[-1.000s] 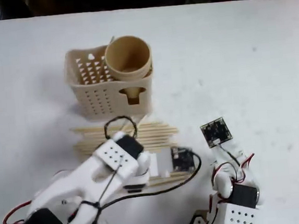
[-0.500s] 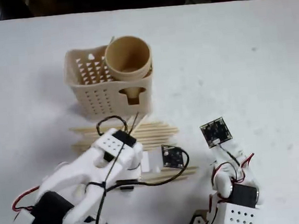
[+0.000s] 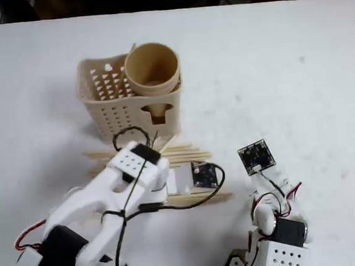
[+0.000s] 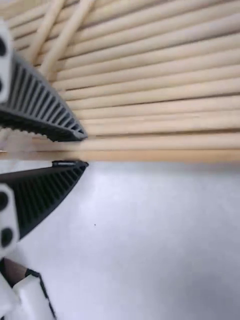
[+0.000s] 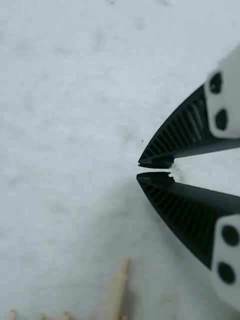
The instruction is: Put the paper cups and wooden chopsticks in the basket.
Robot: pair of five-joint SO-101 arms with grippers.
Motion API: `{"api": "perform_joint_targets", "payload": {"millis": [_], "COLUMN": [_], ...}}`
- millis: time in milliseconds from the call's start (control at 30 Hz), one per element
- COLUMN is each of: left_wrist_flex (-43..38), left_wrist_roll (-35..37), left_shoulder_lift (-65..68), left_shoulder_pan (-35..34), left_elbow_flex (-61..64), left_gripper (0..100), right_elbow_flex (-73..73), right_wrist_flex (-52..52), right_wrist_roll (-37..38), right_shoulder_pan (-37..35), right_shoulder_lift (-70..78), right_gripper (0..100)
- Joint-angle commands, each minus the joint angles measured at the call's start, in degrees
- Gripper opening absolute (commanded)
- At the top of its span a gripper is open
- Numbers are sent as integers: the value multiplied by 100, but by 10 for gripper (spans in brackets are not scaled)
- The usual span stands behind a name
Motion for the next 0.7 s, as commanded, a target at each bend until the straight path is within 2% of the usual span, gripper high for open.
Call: {"api": "perform_joint_targets", "payload": {"millis": [0, 67, 367, 467, 667], "left_wrist_flex": [571, 791, 1037, 1037, 1143], "left_wrist_roll": [-9, 44, 1319, 1626, 1749], "left_shoulder_lift": [-127, -127, -198, -585, -1868], "left_shoulder_pan": [-84, -84, -523, -611, -611], "left_elbow_flex": [-642, -853, -1987, -2084, -2057], "left_gripper": [22, 22, 22, 22, 22], "right_elbow_flex": [53, 53, 53, 53, 53], "right_wrist_flex": [31, 31, 31, 31, 31], "right_wrist_roll": [44, 44, 44, 44, 44], "right_shoulder_pan": [22, 22, 22, 22, 22], "right_shoulder_lift": [-57, -57, -57, -57, -57], "right_gripper": [33, 33, 33, 33, 33]}}
